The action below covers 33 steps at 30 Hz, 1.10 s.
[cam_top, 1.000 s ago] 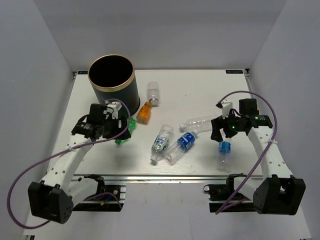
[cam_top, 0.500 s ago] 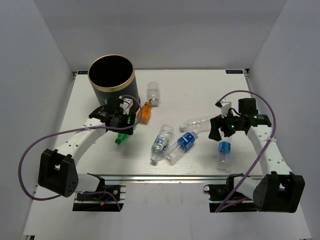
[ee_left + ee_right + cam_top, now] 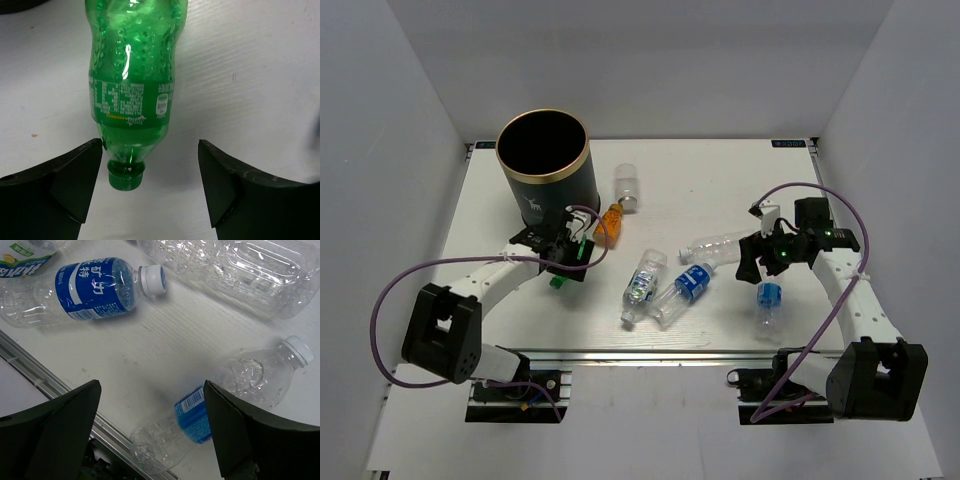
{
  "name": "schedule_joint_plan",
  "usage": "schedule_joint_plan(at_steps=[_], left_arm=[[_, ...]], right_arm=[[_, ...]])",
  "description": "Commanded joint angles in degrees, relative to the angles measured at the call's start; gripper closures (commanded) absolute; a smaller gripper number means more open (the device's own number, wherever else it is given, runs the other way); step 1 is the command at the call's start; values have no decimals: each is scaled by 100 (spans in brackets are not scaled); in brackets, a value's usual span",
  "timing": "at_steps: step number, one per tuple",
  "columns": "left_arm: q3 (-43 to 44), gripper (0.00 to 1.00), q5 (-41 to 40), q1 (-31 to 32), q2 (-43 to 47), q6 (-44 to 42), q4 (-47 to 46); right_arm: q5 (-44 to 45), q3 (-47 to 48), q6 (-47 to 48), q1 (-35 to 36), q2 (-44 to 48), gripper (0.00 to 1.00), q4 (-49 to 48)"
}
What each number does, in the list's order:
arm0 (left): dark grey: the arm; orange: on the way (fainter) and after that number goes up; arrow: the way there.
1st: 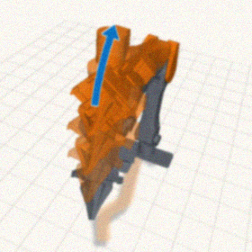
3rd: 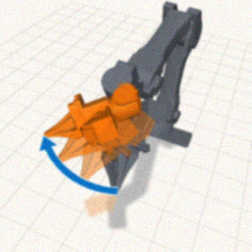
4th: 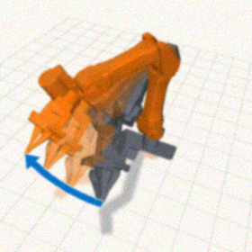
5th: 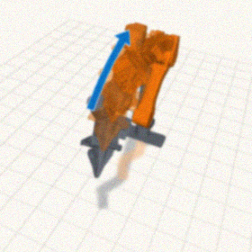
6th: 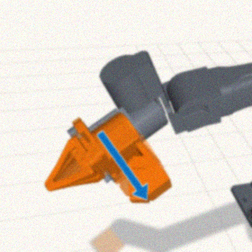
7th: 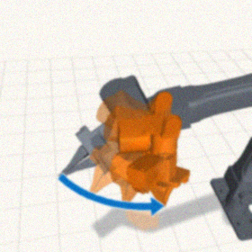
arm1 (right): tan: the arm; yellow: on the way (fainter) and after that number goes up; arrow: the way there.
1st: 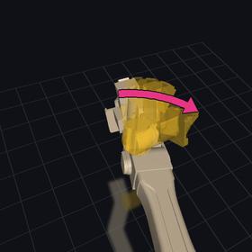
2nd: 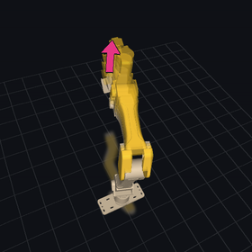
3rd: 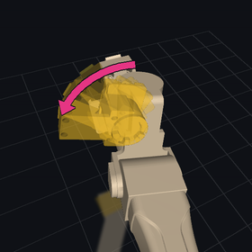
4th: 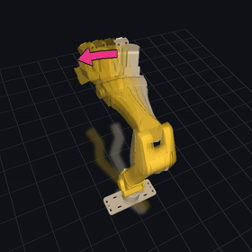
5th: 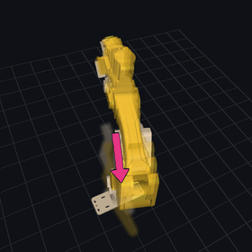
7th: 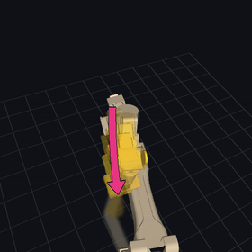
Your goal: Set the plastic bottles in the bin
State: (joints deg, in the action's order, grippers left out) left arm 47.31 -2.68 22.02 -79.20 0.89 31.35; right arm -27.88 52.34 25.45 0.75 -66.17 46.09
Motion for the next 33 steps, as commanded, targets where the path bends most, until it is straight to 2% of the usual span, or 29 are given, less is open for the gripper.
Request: schedule_joint_plan(at_steps=[1, 8, 15, 17, 18, 20, 21, 24, 25, 26, 27, 28, 30, 31, 33], left_arm=[[-98, 13, -171, 83, -51, -62, -533], [-266, 13, -786, 136, -166, -62, -1079], [-144, 14, -1226, 189, -964, -124, -1412], [-91, 20, -1131, 189, -1123, -124, -1413], [-38, 33, -1078, 189, -1185, -124, -1334], [-38, 48, -928, 241, -1186, -124, -1334], [-38, 71, -875, 241, -1038, -124, -1334], [-38, 94, -568, 356, -353, -193, -1194], [41, 96, -228, 425, -133, -255, -1141], [120, 98, -7, 504, 313, -351, -1001], [338, 100, 561, 505, 544, -413, -921], [488, 100, 801, 575, 763, -475, -851], [1179, 100, 1145, 637, 1176, -475, -658], [1489, 100, 1147, 637, 1179, -371, -561], [2156, 100, 780, 637, 1013, -229, -246]], right_arm=[[-174, -4, -49, -5, -36, 11, -109], [-279, 5, 12, -5, -98, 11, -3], [-315, 40, 39, -5, -177, 11, 59], [-315, 49, 56, 12, -159, 11, 102], [-315, 66, 65, -14, -177, 11, 102], [-341, 66, 74, -5, -159, 11, 146], [-358, 84, 100, -14, -159, 15, 155], [-578, 101, 267, -14, -159, 28, 269], [-744, 119, 476, 4, -150, 45, 295], [-815, 110, 565, -14, -159, 56, 426], [-1181, 128, 670, 4, -194, 74, 471], [-1280, 128, 1020, 4, -212, 83, 585], [-1709, 128, 1286, -14, -255, 95, 778], [-1817, 136, 1548, -5, -265, 95, 884], [-2018, 136, 1936, 4, -291, 89, 999]])
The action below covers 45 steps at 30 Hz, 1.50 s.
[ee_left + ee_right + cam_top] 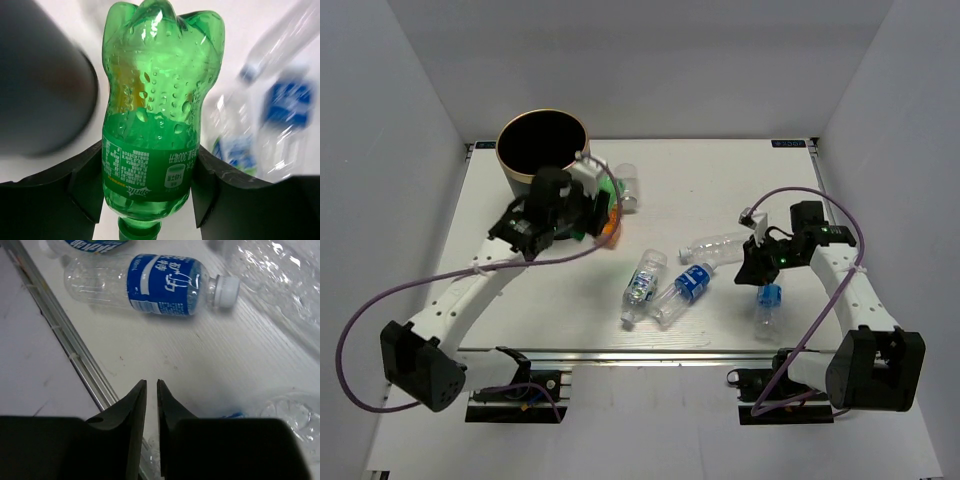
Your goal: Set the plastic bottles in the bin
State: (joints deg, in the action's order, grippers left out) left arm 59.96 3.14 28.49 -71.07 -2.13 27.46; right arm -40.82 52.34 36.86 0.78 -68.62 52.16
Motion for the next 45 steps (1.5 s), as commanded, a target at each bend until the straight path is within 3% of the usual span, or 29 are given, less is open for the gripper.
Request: schedule_joint_plan(at_steps=[1, 4, 8, 11, 13, 14, 18, 22, 24, 26, 27, 28, 29, 30, 31, 33, 35, 38, 42, 45], left_arm=[[1538, 100, 66, -10, -141, 72, 206], [2649, 100, -523, -72, -757, 247, 260], [4047, 100, -1805, -334, -2031, 625, 347], [5276, 95, -2263, -571, -2928, 959, 584], [5525, 90, -2544, -678, -3316, 1110, 716], [5526, 88, -2642, -730, -3395, 1179, 786], [5202, 82, -3038, -1125, -3466, 1609, 945], [4929, 82, -2663, -1319, -3168, 1558, 525], [4928, 73, -2486, -1320, -3168, 1497, 523], [4903, 52, -2406, -1372, -3107, 1496, 576], [4798, 31, -2405, -1372, -3054, 1496, 576], [4579, 21, -2336, -1372, -2932, 1549, 576], [4481, 4, -2335, -1372, -2878, 1549, 576], [4393, 0, -2335, -1372, -2817, 1619, 576], [4279, 0, -2335, -1372, -2755, 1619, 646], [4225, 0, -2466, -1372, -2571, 1619, 716], [4304, 0, -2519, -1372, -2474, 1672, 822], [4585, 0, -2572, -1372, -2325, 1672, 1138], [4753, 0, -2249, -1372, -1929, 1786, 1586], [4228, 0, -1862, -1302, -1341, 1848, 1833]], right_arm=[[-848, 163, 901, -7, -81, 77, 409], [-1155, 303, 1568, -7, -160, 64, 549], [-1341, 672, 2491, 54, -248, 33, 699], [-1253, 918, 2659, 133, -292, 28, 603], [-1227, 1015, 2756, 168, -318, 24, 481], [-1149, 1015, 2687, 195, -284, 10, 470], [-1331, 1076, 2082, 300, -283, 10, -82], [-1569, 1437, 2317, 440, -652, 10, 232], [-1552, 1437, 2421, 493, -767, 10, 189], [-1421, 1367, 2388, 642, -793, 10, -20], [-1316, 1367, 2396, 704, -793, 10, -57], [-1228, 1402, 2570, 739, -785, 10, -83], [-1157, 1411, 2650, 931, -784, 10, -188], [-1113, 1480, 2799, 968, -819, 10, -198], [-1026, 1446, 2939, 1038, -828, 10, -171], [-1068, 1411, 4237, 1240, -855, 10, 21], [-999, 1122, 5004, 1460, -724, 10, -397], [-516, 857, 5217, 1996, -705, 10, -1092], [-94, 1226, 5409, 2567, -1153, 10, -1551], [301, 1498, 5708, 3032, -1688, 12, -1656]])
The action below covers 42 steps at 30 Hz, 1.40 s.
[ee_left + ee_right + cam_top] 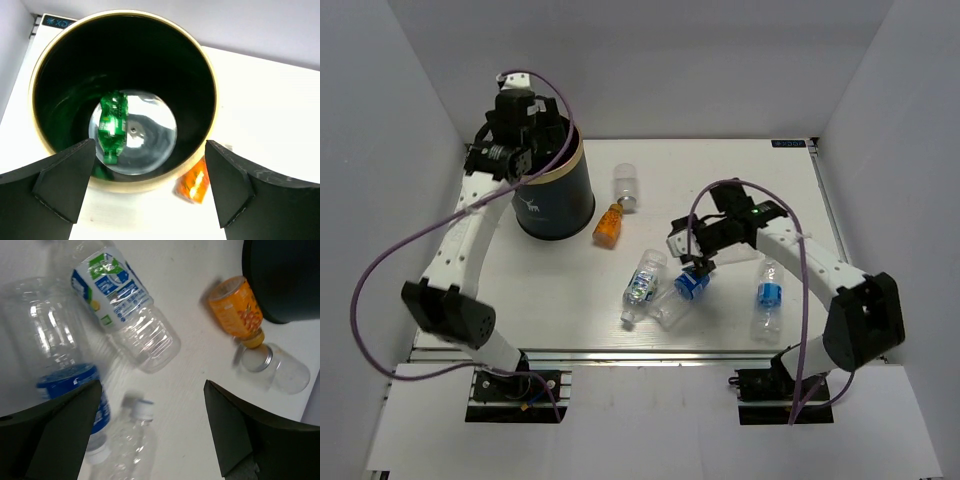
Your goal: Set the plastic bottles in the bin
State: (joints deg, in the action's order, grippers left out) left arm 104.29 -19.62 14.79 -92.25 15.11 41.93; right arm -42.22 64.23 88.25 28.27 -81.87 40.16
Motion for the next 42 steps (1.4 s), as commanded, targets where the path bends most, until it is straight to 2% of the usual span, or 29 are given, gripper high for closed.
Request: schedule_joint_plan(at_steps=[1, 6, 11, 14, 19, 21, 24, 30, 32, 34, 35, 37, 39, 40, 42], left_arm=[[-399, 0, 502, 120, 979, 123, 447], [-1392, 0, 819, 121, 2374, 176, 614], [-1587, 0, 872, 121, 3001, 176, 1114], [-1692, 0, 819, 69, 3108, 238, 1317], [-1693, 0, 871, 68, 3318, 238, 1388], [-1745, 0, 872, 68, 3380, 290, 1441], [-1807, 0, 977, 68, 3511, 290, 1441], [-2281, 0, 1363, 68, 3845, 290, 1204], [-2553, 0, 1775, 68, 4021, 290, 967], [-2790, 0, 2301, 120, 4100, 133, 826], [-2870, 0, 2505, 121, 4101, 80, 825], [-3106, 0, 2936, 121, 4170, -60, 825], [-3248, 0, 2938, 121, 4362, -61, 825], [-3388, 0, 2876, 121, 4469, 8, 825], [-3572, 0, 2745, 121, 4880, 70, 825]], right_arm=[[477, 440, 614, 432, -478, 12, -474], [811, 960, 1780, 907, -1242, 15, 139], [1188, 1030, 2319, 1224, -1665, 15, 281], [1330, 1398, 2740, 1382, -2052, 14, 965], [1594, 1207, 2760, 1672, -2316, 11, 757], [1655, 1415, 2646, 1821, -2456, 11, 721], [1743, 1680, 2557, 1971, -2834, 14, 1246], [1989, 2155, 2188, 2068, -3274, 42, 1756], [2016, 2365, 2162, 2077, -3397, 59, 1995], [1990, 2532, 1986, 2051, -3476, 69, 2389], [1833, 2855, 1838, 2033, -3494, 77, 2556], [1717, 3243, 1469, 1928, -3442, 81, 2724], [1392, 3692, 951, 1805, -3267, 84, 2725], [1287, 4111, 174, 1709, -3248, 84, 2568], [1347, 5173, -489, 1647, -3318, 86, 2427]])
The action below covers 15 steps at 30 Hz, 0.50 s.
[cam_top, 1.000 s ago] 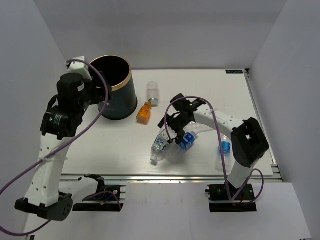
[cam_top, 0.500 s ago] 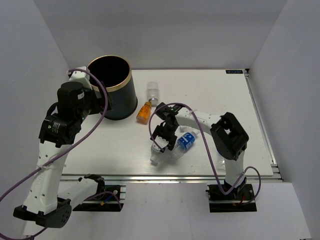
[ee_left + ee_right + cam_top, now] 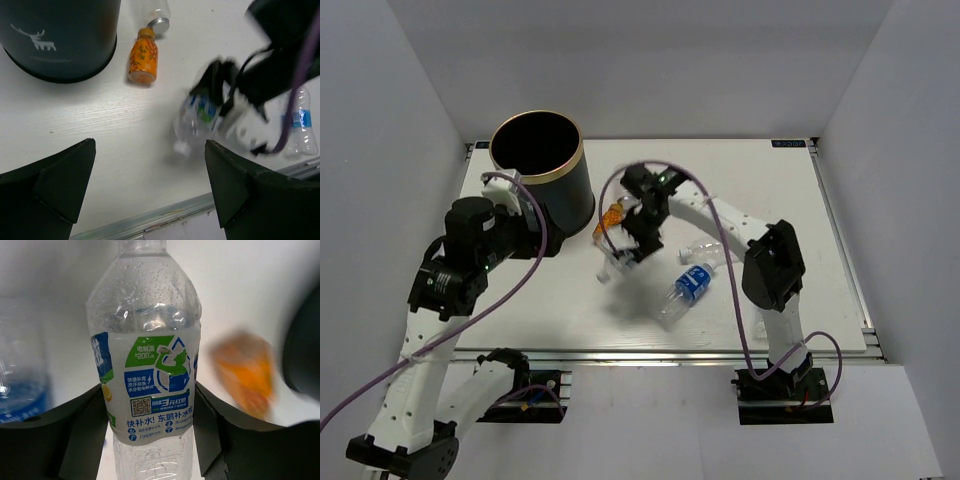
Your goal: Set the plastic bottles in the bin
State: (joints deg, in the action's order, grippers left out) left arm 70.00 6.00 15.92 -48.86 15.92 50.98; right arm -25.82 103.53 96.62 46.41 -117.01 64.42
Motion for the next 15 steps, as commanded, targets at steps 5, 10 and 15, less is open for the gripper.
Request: schedule_joint_plan(at_steps=[5, 10, 15], left_arm=[[-452, 3, 778, 7, 1054, -10, -272], [-680, 5, 1227, 7, 1335, -72, -211], [-962, 5, 1509, 7, 1388, -19, -264]], right_arm=[[584, 3101, -2955, -300, -164, 87, 0], [1325, 2457, -3972, -378, 361, 93, -1675], [1624, 1075, -4651, -282, 978, 100, -5331]])
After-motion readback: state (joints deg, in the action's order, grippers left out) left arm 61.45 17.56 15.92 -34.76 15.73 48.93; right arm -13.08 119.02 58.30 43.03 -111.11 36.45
